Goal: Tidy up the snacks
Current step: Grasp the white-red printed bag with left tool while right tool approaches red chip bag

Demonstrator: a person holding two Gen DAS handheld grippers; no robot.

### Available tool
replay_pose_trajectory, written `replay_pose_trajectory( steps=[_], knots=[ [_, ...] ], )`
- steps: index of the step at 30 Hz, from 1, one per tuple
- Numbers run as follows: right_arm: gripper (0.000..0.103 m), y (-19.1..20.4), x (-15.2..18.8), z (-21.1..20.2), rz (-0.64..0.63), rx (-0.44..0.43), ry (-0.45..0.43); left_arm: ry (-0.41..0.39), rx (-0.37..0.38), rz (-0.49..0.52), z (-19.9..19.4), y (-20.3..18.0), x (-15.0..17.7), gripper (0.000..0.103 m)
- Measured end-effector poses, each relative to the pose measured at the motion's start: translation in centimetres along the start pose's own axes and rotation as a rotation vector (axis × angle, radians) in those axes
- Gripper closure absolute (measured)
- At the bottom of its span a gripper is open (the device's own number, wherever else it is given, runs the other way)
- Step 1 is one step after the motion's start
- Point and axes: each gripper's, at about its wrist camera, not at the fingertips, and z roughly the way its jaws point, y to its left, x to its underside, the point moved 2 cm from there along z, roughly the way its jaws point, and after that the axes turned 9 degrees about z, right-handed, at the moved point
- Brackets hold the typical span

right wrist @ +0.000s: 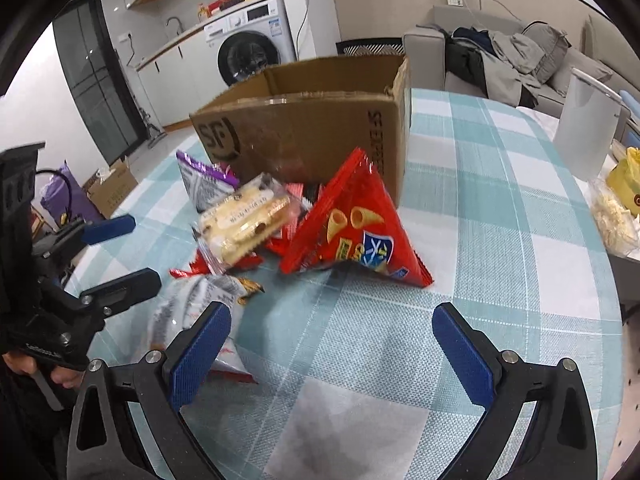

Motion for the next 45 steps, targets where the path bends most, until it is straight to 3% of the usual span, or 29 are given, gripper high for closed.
replay_pose_trajectory(
  steps=[3, 14, 29, 34, 38, 40, 45],
  knots=[
    [0.000, 0.1, 0.3, 0.7, -0.013, -0.009, 0.020, 0.014, -0.017, -0.013, 0.4, 0.3, 0.2, 0.001],
    [0.000, 3.0, 1.7, 2.4, -0.123, -0.030, 0.083, 0.044, 0.102, -0.081, 0.5, 0.8, 1.3, 0.001],
    [0.000, -1.2, -0.7, 0.9, -0.010, 0.062, -0.008, 0.077, 0.204, -0.023, 0.9, -1.7, 1.4, 0.001],
    [0.000, -1.8, -1.8, 1.3, 0.045, 0.045, -0.024, 0.118, 0.236, -0.016, 2.0, -2.4, 1.5, 0.009],
    [0.000, -1.9, -2.5, 2.0, 0.059, 0.043, -0.024, 0.153, 0.283, -0.034, 3.3, -2.8, 1.8, 0.022],
    [0.000, -1.8, -2.7, 2.4, 0.053, 0.045, -0.021, 0.150, 0.311, -0.059, 3.5, -2.6, 1.8, 0.024],
    [0.000, -1.6, -3.2, 2.5, 0.055, 0.023, -0.018, 0.124, 0.318, -0.093, 3.7, -1.7, 1.7, 0.043]
  ],
)
